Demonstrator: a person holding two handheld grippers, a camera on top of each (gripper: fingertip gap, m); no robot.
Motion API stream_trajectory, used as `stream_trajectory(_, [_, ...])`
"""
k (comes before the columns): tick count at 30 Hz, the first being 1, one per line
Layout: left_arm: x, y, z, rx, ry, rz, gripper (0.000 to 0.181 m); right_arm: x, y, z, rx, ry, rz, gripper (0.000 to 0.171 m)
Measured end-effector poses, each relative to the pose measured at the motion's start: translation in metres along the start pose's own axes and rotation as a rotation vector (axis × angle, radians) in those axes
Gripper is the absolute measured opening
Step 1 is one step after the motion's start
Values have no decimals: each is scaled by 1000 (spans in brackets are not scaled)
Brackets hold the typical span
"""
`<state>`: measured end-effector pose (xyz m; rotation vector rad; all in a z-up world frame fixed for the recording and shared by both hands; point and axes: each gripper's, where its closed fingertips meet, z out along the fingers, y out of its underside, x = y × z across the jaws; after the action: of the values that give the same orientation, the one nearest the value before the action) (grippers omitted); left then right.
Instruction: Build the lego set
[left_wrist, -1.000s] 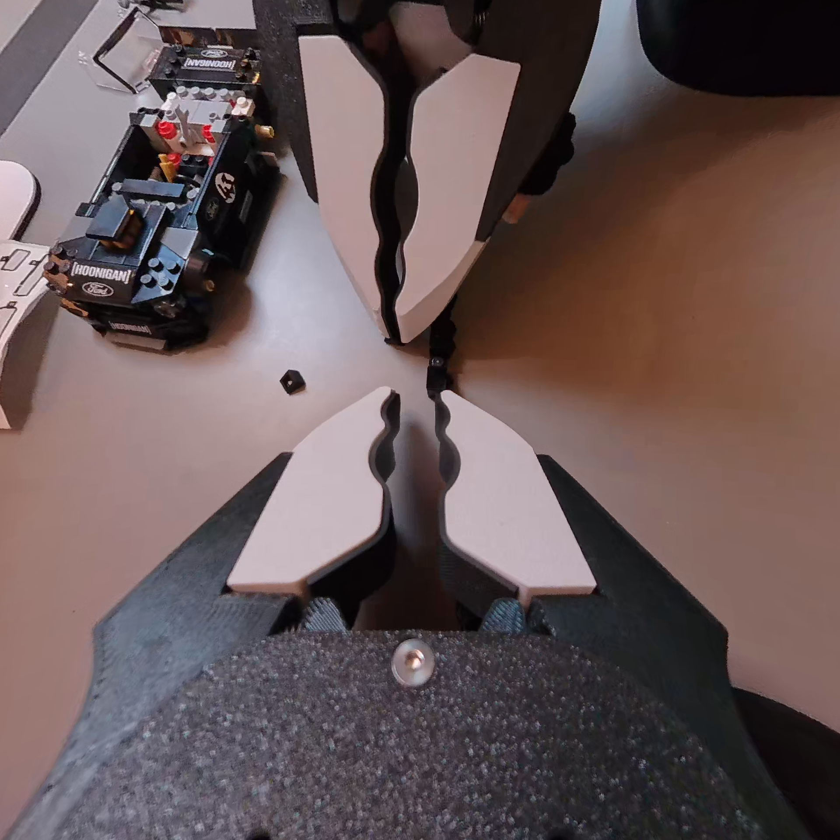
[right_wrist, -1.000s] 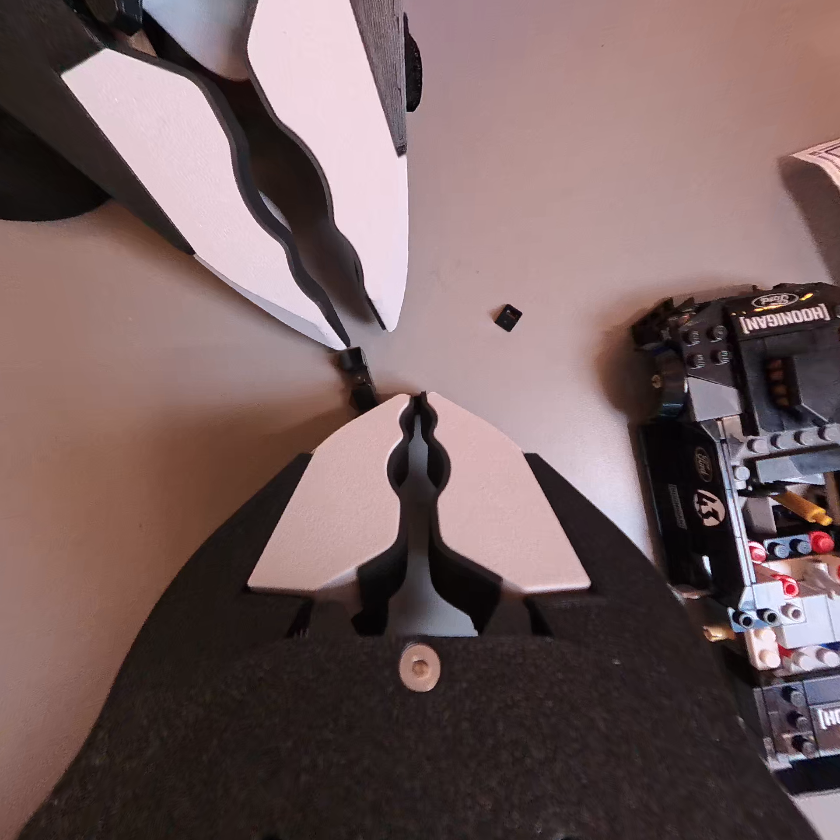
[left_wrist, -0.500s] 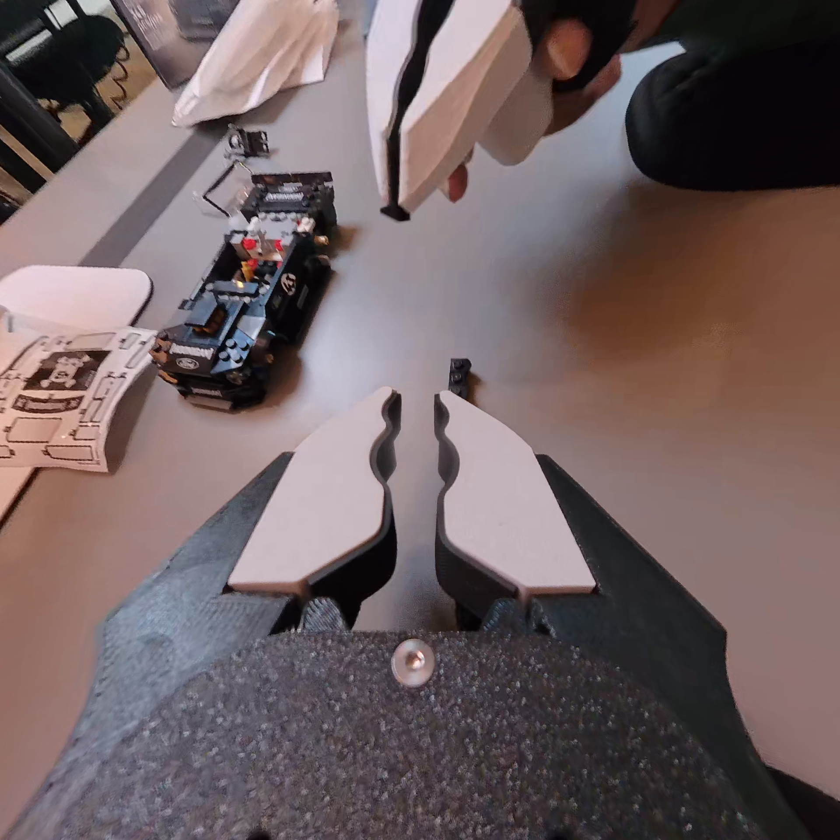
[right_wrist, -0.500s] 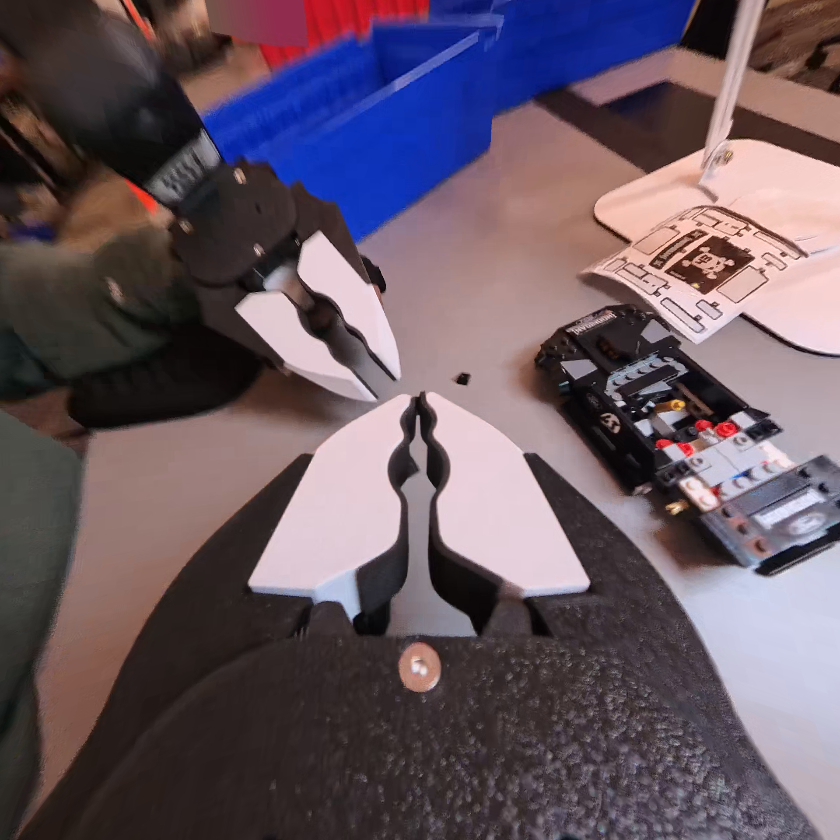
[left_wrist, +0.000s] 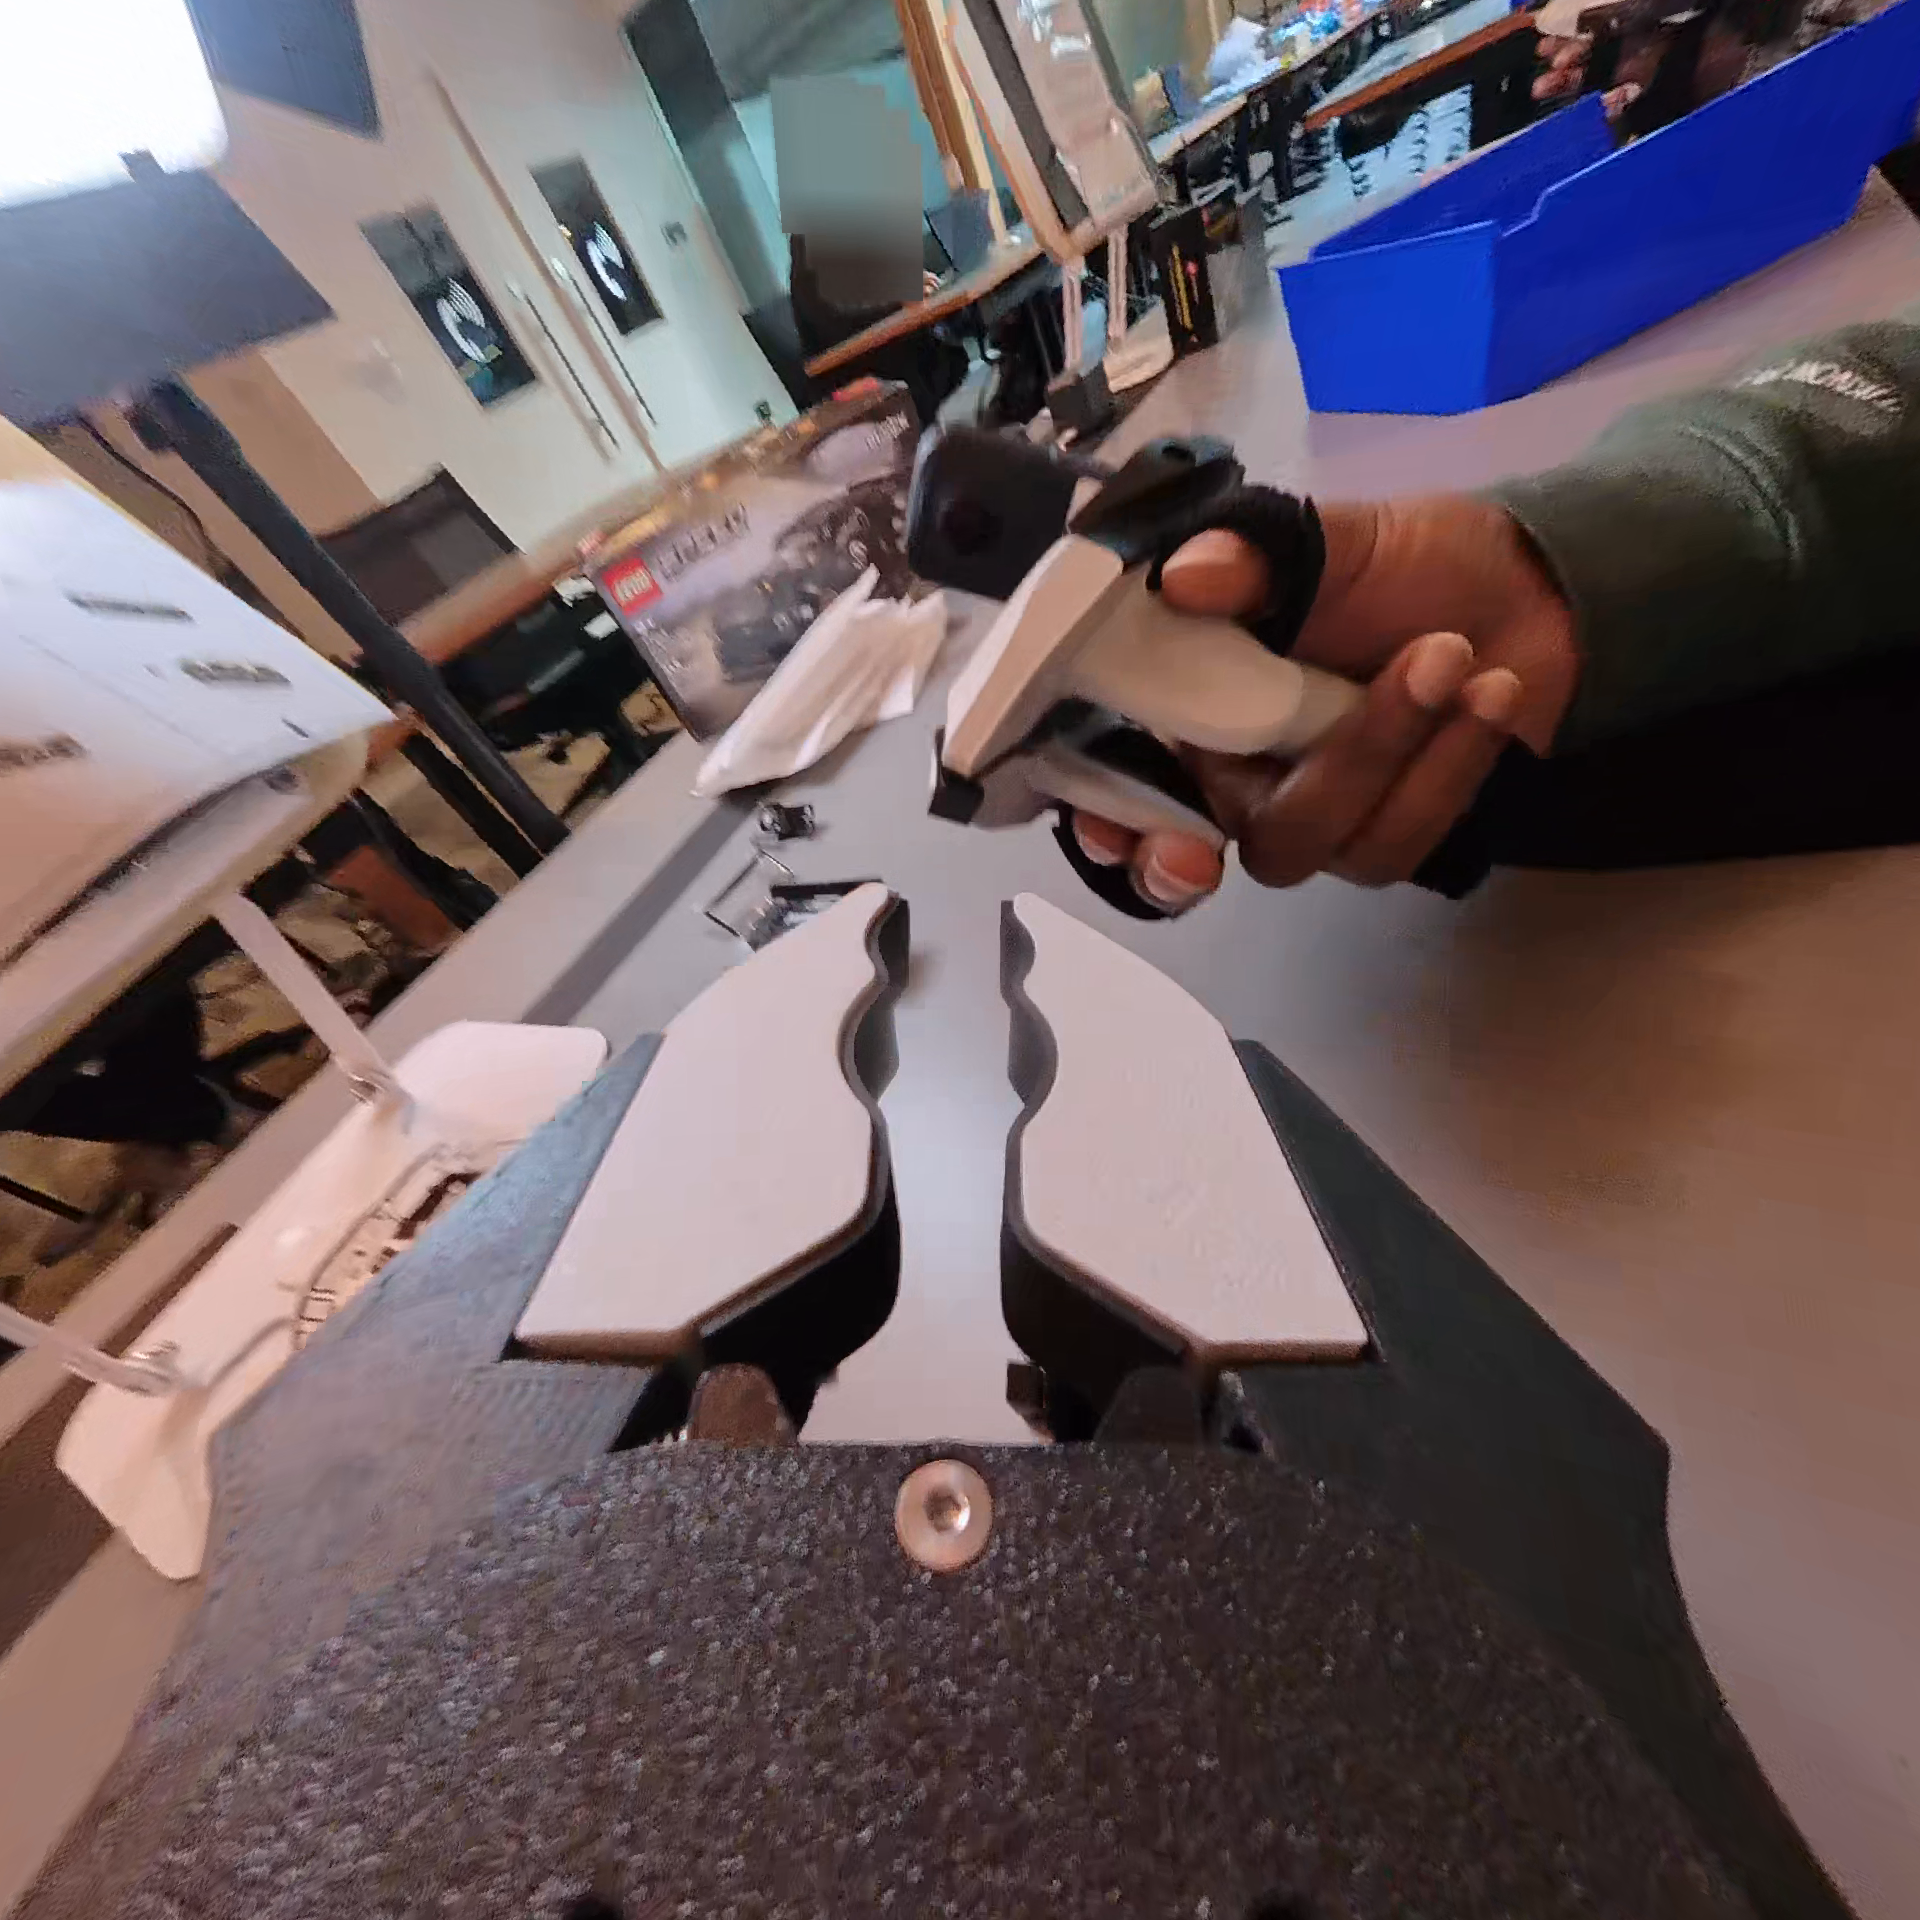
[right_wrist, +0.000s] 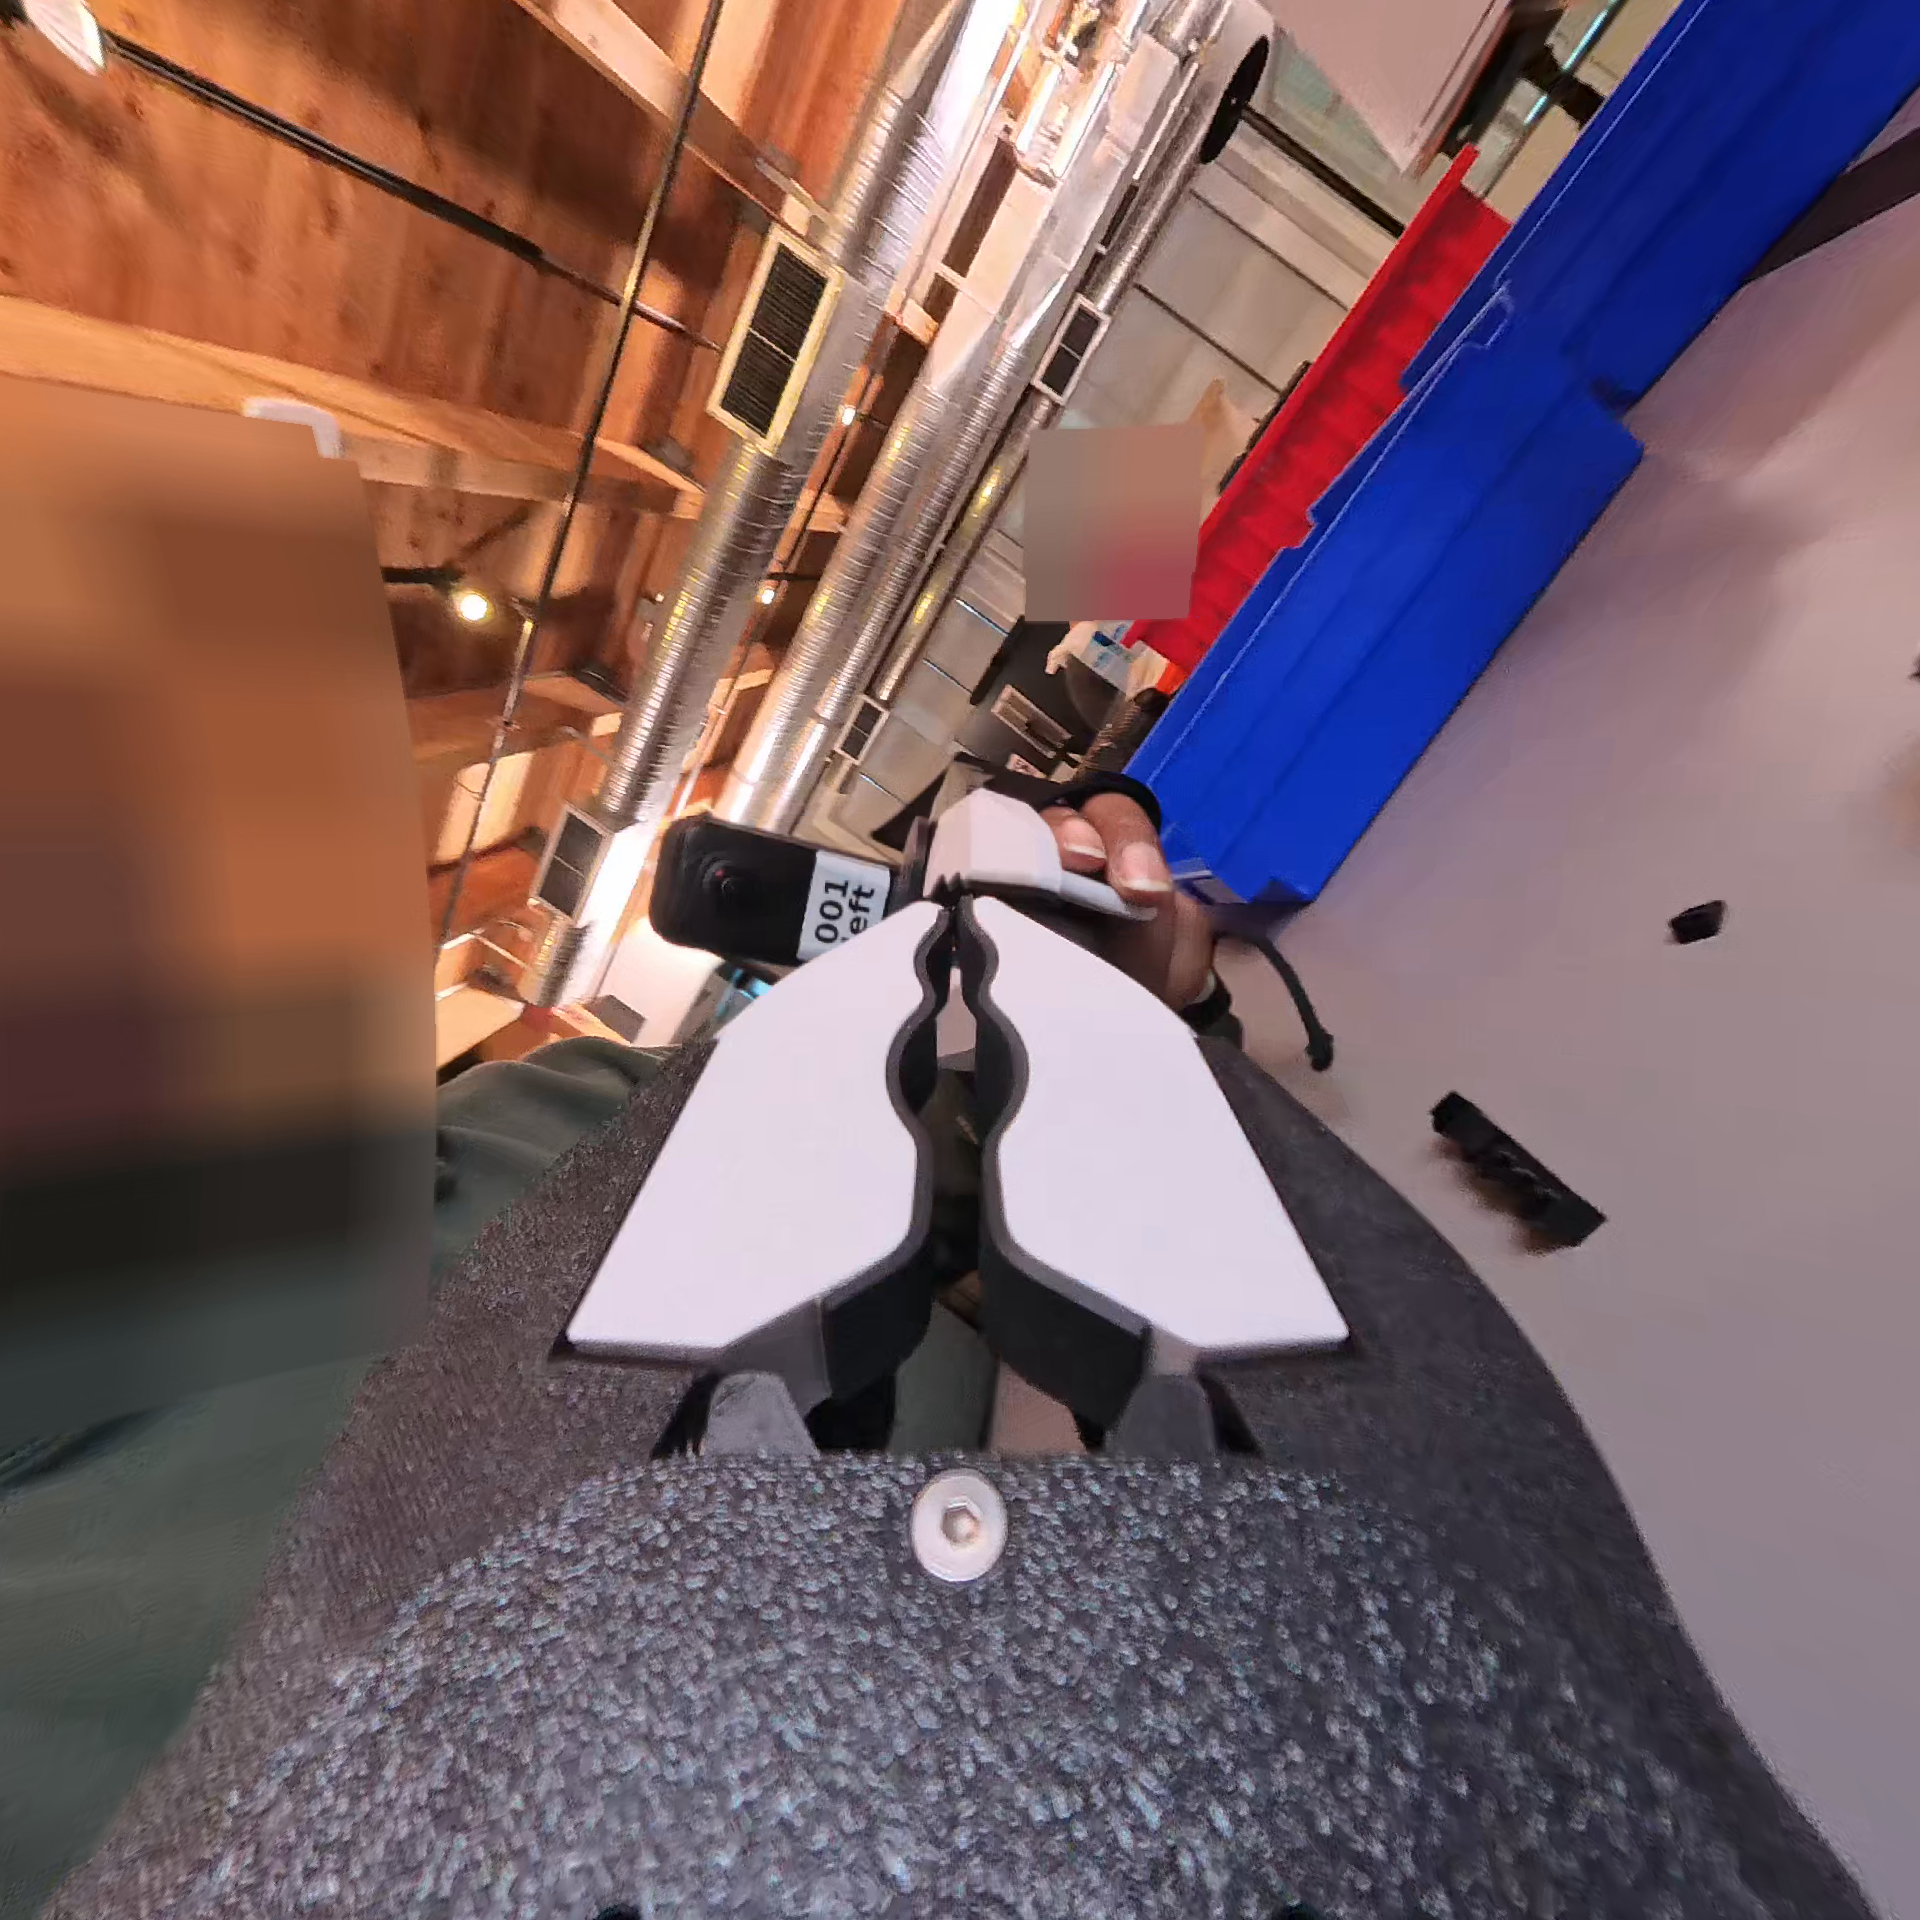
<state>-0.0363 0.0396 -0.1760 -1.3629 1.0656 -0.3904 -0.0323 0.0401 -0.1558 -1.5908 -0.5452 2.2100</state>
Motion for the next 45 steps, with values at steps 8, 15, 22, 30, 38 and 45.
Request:
stream_trajectory(8, [5,-14,2,46,-54,144,12,-1,11,7,-16,-46,83,1])
stream_trajectory(15, [5,-11,0,31,-69,188,9,5,11,6,-14,-33,100,1])
stream_trajectory(22, [6,-9,-1,32,-41,148,9,6,13,6,-31,-12,65,1])
stream_trajectory(30, [7,-15,-4,87,4,56,9,-5,14,5,-70,-32,-10,12])
stream_trajectory(38, [13,-25,-9,158,43,32,9,-11,23,9,-127,-69,-23,18])
stream_trajectory(45, [18,-26,-10,173,64,48,9,-14,28,11,-140,-120,37,11])
